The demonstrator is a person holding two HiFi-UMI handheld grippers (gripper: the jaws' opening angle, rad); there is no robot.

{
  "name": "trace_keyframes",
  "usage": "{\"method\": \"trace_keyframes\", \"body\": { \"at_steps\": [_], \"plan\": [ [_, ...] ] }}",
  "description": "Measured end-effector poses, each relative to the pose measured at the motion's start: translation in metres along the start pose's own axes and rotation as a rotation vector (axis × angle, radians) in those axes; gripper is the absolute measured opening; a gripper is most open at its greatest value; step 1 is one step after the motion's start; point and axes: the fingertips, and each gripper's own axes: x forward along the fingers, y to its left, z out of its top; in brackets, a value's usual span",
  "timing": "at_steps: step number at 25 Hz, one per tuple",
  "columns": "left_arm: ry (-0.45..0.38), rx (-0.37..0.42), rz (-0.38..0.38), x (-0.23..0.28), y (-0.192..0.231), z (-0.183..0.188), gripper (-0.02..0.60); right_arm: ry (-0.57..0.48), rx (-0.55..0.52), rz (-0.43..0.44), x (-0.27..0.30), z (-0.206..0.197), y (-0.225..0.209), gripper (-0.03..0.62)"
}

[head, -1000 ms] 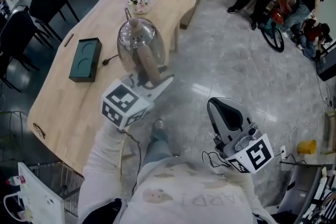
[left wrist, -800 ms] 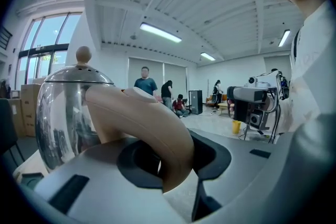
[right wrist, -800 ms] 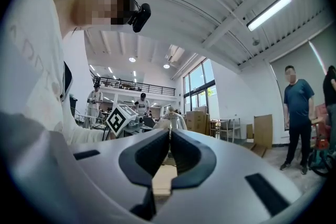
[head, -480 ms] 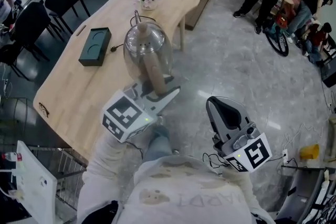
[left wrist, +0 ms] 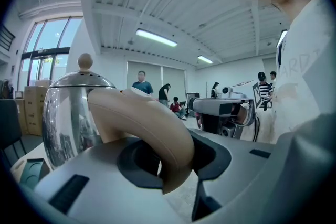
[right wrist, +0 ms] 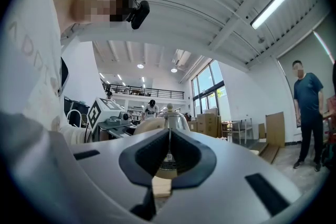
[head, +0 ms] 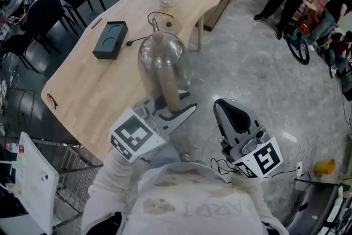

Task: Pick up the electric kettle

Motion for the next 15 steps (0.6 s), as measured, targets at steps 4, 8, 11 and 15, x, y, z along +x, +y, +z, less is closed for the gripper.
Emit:
{"method": "trace_keyframes", "body": {
  "at_steps": [4, 8, 11, 15],
  "plan": [
    [0.000, 0.018, 0.023, -0.011, -0.007, 0.006, 0.120, 0.008, 0.001, 0.020, 0.006, -0.002, 0.007, 0.020],
    [0.009, 0.056, 0.042, -0.012, -0.008, 0.012, 0.120, 0.025, 0.005, 0.034, 0.011, -0.005, 0.004, 0.020],
    [-0.013, 0.036, 0.052, -0.019, -0.010, 0.018, 0.120, 0.032, 0.008, 0.046, 0.017, -0.007, 0.010, 0.019],
    [-0.039, 0.006, 0.052, -0.063, -0.020, 0.013, 0.120, 0.029, -0.008, 0.056, 0.029, -0.006, 0.055, 0.020]
  ]
}}
